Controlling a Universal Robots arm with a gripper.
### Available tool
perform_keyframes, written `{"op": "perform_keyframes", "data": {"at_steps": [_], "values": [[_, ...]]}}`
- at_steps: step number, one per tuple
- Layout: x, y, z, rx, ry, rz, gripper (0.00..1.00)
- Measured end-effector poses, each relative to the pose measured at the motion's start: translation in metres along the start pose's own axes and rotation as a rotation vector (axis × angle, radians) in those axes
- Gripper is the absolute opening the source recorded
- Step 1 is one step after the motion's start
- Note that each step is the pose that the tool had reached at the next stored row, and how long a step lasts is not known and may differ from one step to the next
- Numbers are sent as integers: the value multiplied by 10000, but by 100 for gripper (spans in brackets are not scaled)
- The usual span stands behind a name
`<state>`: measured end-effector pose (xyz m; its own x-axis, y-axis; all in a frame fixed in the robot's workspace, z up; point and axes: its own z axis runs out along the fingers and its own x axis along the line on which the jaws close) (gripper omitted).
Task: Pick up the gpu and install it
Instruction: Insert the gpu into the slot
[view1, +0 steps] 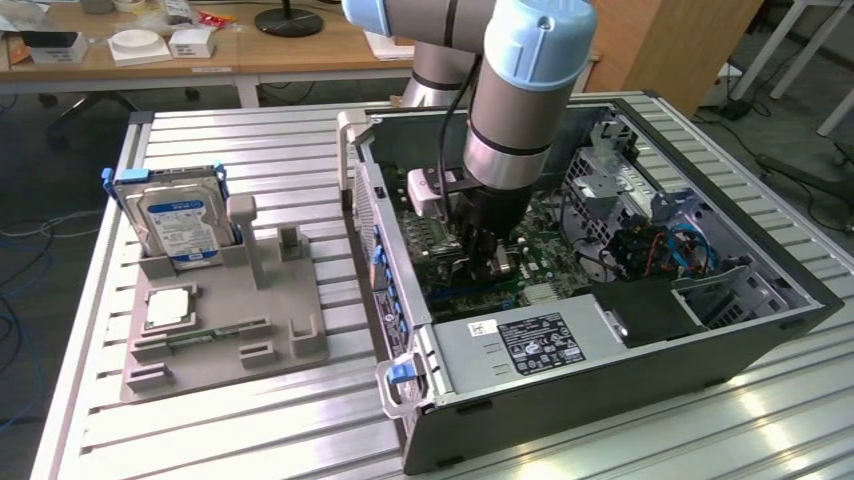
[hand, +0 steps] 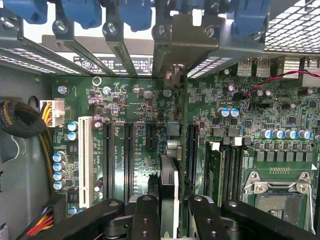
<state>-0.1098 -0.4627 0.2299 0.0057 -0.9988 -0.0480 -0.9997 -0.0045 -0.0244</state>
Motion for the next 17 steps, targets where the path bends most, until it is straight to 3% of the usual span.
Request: {"op": "perform_keyframes", "data": {"at_steps": [17], "values": [[1, 14, 21, 0, 0, 0, 27]]}}
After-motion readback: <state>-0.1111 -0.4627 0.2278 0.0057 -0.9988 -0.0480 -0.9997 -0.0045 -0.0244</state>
